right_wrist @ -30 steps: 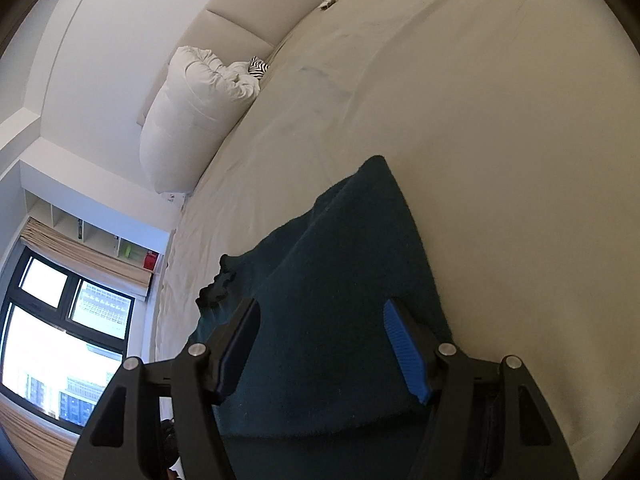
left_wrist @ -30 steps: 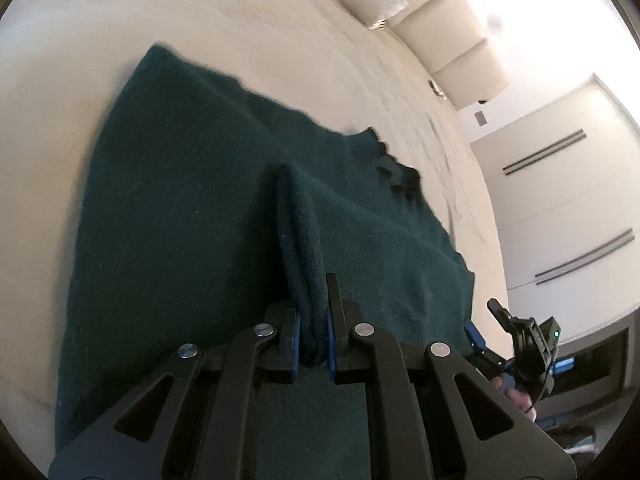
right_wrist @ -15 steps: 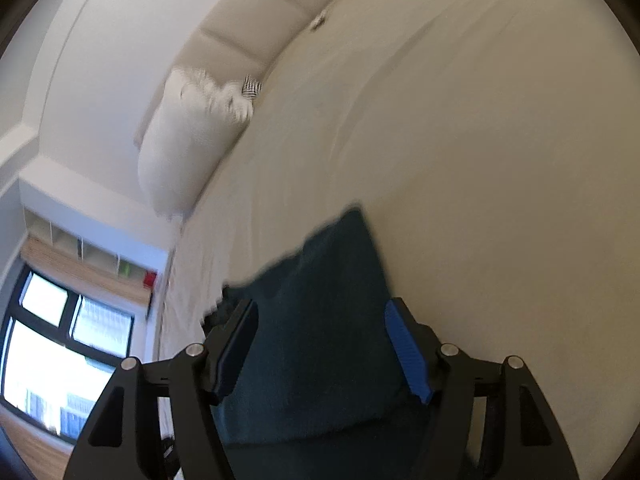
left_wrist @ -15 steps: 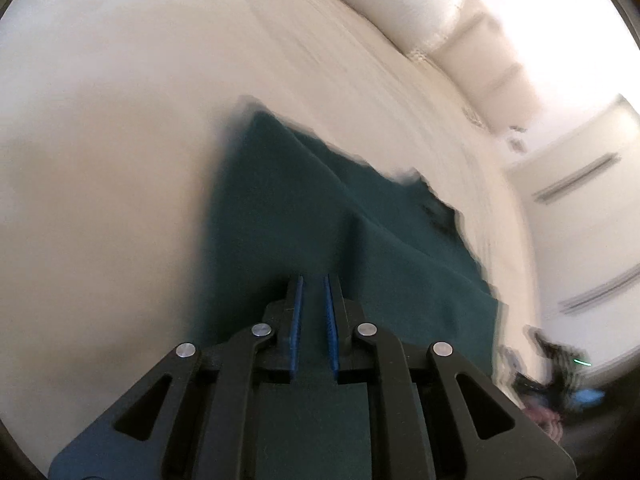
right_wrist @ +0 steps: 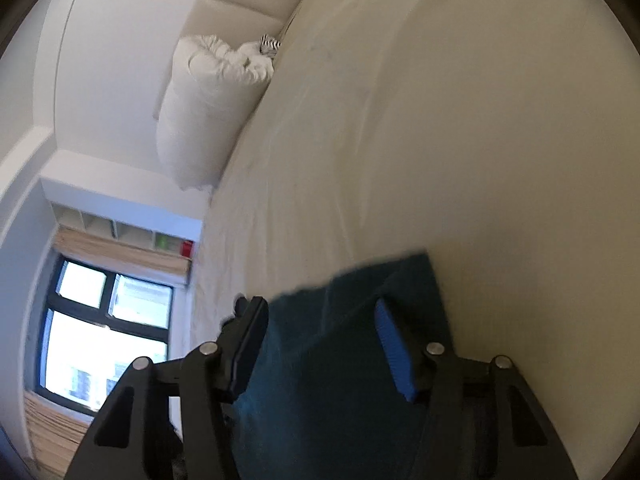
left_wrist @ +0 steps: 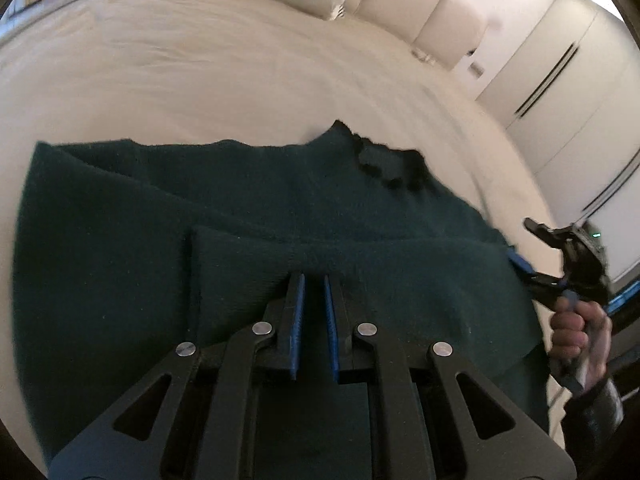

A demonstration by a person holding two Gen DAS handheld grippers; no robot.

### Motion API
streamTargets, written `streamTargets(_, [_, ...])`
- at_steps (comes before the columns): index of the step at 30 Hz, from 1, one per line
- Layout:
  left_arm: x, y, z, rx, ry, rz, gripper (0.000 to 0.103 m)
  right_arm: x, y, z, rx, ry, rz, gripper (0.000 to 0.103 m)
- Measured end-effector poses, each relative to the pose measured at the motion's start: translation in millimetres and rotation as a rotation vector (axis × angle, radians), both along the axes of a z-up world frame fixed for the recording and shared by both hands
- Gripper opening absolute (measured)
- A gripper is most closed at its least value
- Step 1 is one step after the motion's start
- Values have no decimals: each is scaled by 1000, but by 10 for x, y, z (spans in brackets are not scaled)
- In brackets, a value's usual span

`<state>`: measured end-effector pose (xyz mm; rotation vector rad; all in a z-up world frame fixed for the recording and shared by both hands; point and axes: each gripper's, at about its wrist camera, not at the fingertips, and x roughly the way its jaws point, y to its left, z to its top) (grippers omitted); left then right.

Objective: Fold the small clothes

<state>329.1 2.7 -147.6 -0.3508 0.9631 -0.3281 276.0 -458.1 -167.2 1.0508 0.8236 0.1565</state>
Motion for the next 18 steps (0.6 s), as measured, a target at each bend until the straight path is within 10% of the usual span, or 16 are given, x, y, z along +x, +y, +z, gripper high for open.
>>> streamTargets(18, [-1029, 1002, -61, -214, 50, 112, 13, -1730, 422, 427, -206, -43, 111, 76])
